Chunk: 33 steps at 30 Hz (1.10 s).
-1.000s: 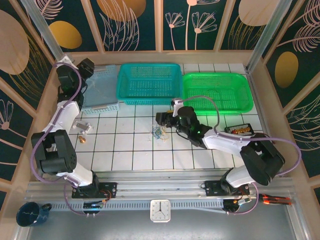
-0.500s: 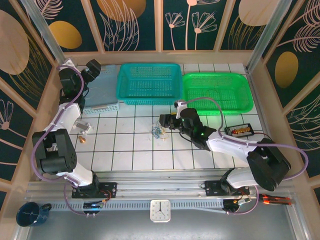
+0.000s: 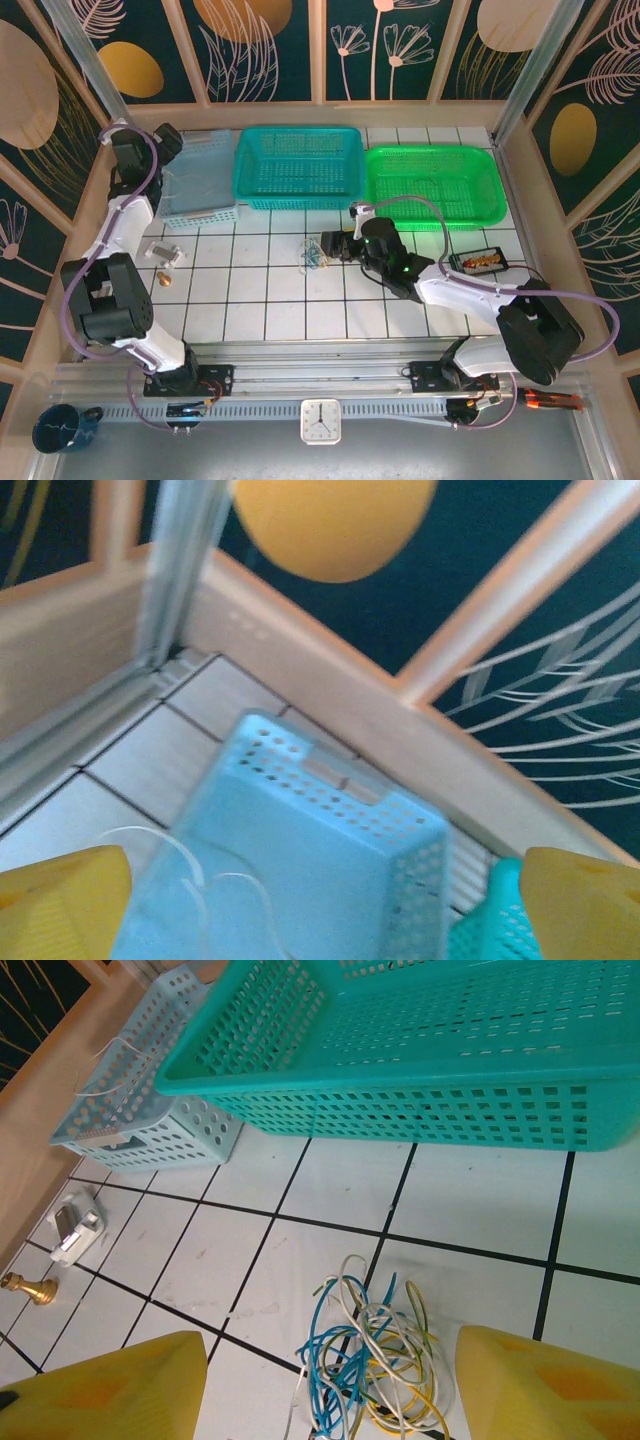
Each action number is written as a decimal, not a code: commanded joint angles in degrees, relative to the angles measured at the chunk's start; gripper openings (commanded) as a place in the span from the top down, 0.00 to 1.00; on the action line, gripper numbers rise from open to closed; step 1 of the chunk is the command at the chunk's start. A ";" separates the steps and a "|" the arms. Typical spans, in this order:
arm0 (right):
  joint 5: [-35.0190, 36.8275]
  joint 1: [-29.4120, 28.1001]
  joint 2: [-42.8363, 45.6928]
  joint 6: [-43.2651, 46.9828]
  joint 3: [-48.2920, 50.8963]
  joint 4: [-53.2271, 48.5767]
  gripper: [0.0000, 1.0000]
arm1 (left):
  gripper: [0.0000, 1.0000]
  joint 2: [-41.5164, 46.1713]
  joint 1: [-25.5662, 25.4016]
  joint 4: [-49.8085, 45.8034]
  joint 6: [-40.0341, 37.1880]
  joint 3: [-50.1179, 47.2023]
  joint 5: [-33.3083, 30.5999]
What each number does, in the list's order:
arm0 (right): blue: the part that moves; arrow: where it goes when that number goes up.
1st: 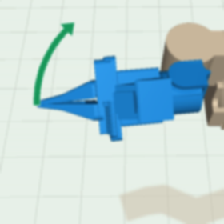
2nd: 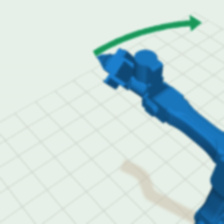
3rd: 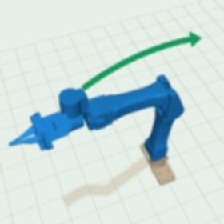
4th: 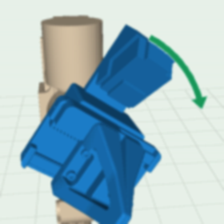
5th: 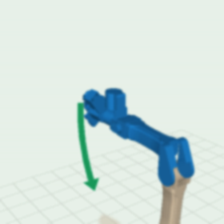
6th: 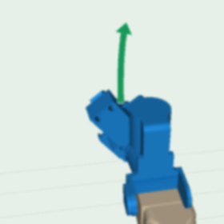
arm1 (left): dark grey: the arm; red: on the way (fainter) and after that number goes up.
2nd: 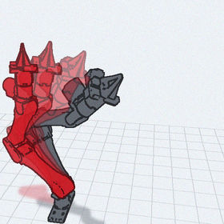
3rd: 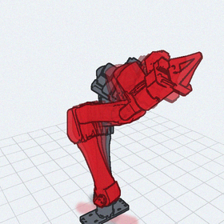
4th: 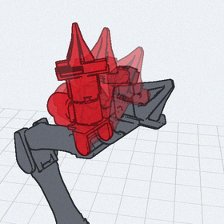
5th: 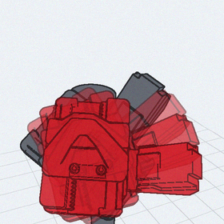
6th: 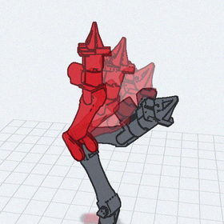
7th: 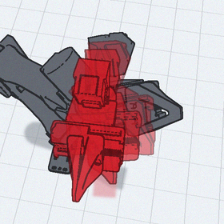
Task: Untangle the cables
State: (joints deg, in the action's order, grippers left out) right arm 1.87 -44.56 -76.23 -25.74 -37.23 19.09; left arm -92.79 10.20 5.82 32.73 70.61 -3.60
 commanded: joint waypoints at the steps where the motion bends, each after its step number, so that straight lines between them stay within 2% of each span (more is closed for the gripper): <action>1: 0.14 0.26 1.08 1.48 0.17 0.27 0.33 | 0.01 -3.22 3.45 -5.94 -0.53 2.63 -1.69; 8: 0.07 0.24 1.51 2.44 0.40 0.90 0.34 | 0.02 -9.65 9.05 -6.40 3.84 4.76 7.81; 12: 0.49 0.26 2.22 2.78 0.91 0.95 0.33 | 0.10 -13.63 10.11 -6.97 5.49 6.85 12.03; 21: 1.61 0.43 4.30 3.36 1.20 -0.62 0.34 | 0.25 -18.09 10.50 -7.93 6.57 8.40 13.00; 27: 2.37 0.48 5.89 3.24 1.53 -1.15 0.34 | 0.27 -19.55 10.94 -7.35 6.08 7.10 13.15; 33: 2.32 0.48 5.48 3.05 0.85 -1.58 0.34 | 0.37 -20.60 10.99 -6.25 6.16 7.56 14.84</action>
State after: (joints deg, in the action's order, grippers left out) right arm 3.01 -44.56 -71.61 -23.20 -36.58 18.85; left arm -111.96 20.75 -0.64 38.59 77.49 9.50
